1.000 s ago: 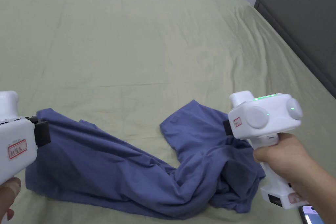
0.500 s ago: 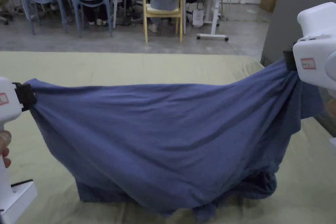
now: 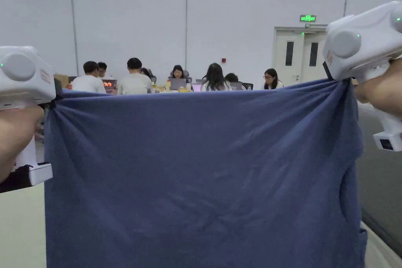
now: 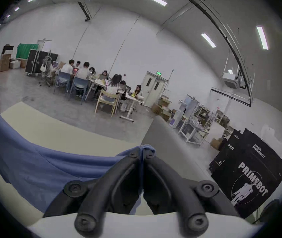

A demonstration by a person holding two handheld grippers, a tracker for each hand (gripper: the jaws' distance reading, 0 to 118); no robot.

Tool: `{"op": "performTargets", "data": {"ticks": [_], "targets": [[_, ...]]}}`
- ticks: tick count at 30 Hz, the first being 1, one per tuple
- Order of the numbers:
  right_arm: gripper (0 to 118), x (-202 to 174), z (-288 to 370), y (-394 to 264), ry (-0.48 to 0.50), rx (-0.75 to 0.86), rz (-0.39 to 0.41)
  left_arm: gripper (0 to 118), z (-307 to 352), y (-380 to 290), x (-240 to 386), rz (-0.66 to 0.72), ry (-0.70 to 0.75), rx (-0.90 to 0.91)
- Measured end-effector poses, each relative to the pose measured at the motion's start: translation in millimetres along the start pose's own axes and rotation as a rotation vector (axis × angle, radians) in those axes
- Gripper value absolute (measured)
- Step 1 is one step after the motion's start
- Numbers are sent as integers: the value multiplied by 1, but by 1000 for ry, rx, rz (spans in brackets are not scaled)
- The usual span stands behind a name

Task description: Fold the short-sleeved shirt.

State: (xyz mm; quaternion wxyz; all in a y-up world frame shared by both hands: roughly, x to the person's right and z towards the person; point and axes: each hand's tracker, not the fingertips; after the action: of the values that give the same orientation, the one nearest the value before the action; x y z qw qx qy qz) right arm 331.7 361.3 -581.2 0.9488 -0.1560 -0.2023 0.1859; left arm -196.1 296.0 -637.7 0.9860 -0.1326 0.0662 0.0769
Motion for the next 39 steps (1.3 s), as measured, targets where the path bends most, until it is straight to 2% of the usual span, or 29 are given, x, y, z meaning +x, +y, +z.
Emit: {"op": "performTargets", "data": {"ticks": [8, 12, 17, 21, 22, 27, 29, 31, 32, 34, 35, 39], "targets": [[4, -5, -18, 54, -19, 41, -3, 0, -23, 43, 3, -8, 12, 24], [4, -15, -8, 56, -19, 57, 10, 0, -33, 45, 1, 24, 9, 14], [4, -37, -44, 38, 11, 35, 3, 0, -55, 18, 1, -25, 22, -17], [4, -61, -72, -15, 91, -35, -34, 0, -79, -36, -1, -50, 21, -81], [4, -68, -80, -34, 116, -44, -71, 0, -87, -54, -4, -54, 16, -96], [4, -118, -130, -147, 244, -261, -155, 0, -130, -177, -15, -86, 52, -300], [4, -135, -130, -194, 296, -303, -215, 0, -135, -226, -16, -94, 13, -339], [4, -154, -136, -237, 316, -382, -202, 0, -135, -274, -14, -143, 6, -419], [4, -161, -136, -257, 318, -410, -171, 0, -134, -296, -14, -159, 1, -437], [4, -168, -129, -297, 327, -449, -153, 0, -119, -340, -23, -140, -5, -442], [4, -167, -122, -313, 340, -475, -153, 0, -111, -356, -28, -137, -15, -457], [4, -152, -83, -377, 373, -468, -40, 0, -60, -414, -64, -176, -53, -511]]}}
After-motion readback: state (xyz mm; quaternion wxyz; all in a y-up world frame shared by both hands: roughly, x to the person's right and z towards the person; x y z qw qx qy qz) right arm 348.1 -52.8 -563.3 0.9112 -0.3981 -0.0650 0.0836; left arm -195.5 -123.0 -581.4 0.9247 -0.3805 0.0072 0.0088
